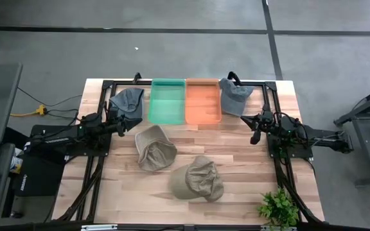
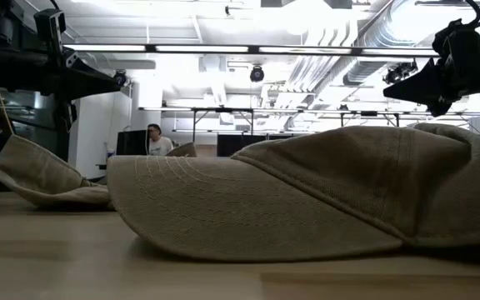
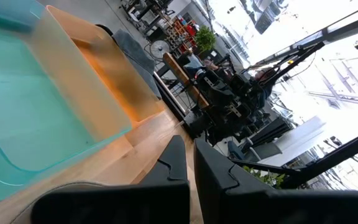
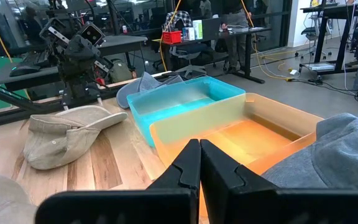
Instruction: Pick & Place hat
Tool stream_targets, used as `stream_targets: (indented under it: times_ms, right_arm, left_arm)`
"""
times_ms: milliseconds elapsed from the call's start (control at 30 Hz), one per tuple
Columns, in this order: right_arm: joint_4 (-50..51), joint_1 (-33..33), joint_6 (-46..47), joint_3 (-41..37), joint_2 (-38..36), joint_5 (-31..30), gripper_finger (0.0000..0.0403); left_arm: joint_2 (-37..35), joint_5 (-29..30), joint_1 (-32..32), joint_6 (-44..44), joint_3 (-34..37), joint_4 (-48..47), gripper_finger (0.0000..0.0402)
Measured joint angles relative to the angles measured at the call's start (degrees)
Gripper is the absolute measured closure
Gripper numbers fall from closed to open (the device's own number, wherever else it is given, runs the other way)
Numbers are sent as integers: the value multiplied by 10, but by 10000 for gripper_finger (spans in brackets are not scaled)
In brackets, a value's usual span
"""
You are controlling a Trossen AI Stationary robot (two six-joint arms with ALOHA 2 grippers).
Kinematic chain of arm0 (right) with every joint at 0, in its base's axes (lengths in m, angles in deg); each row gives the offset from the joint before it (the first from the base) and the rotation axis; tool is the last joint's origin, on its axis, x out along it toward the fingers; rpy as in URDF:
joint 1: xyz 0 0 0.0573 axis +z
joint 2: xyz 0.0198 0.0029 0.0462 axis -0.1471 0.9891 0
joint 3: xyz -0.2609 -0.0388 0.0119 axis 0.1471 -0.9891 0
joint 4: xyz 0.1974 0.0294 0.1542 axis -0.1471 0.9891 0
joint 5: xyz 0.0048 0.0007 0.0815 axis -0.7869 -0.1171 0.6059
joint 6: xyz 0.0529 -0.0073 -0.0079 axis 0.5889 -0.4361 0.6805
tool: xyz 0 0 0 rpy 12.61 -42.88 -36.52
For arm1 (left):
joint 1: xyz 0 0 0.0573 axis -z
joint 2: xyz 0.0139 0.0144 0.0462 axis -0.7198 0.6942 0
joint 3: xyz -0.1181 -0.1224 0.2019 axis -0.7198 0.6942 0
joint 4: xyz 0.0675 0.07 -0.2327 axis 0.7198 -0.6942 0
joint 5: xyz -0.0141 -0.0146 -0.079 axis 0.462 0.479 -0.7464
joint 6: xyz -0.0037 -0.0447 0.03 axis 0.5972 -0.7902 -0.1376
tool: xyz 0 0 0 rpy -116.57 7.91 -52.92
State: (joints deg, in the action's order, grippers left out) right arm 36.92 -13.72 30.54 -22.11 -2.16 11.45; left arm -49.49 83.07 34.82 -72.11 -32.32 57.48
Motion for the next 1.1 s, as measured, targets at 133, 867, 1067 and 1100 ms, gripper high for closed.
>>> stream_targets:
  times_ms: [133, 867, 1067, 1100]
  right_arm:
    - [0, 0, 0, 0, 0, 0, 402]
    - [0, 0, 0, 0, 0, 0, 402]
    - [0, 0, 0, 0, 0, 0, 402]
    - [0, 0, 0, 0, 0, 0, 402]
  left_arm:
    - [0, 1, 0, 0, 0, 0, 402]
    - [0, -48, 0, 0, 0, -4, 402]
    - [8, -29, 0, 62, -20, -18, 393]
    - [11, -19, 0, 75, -28, -17, 389]
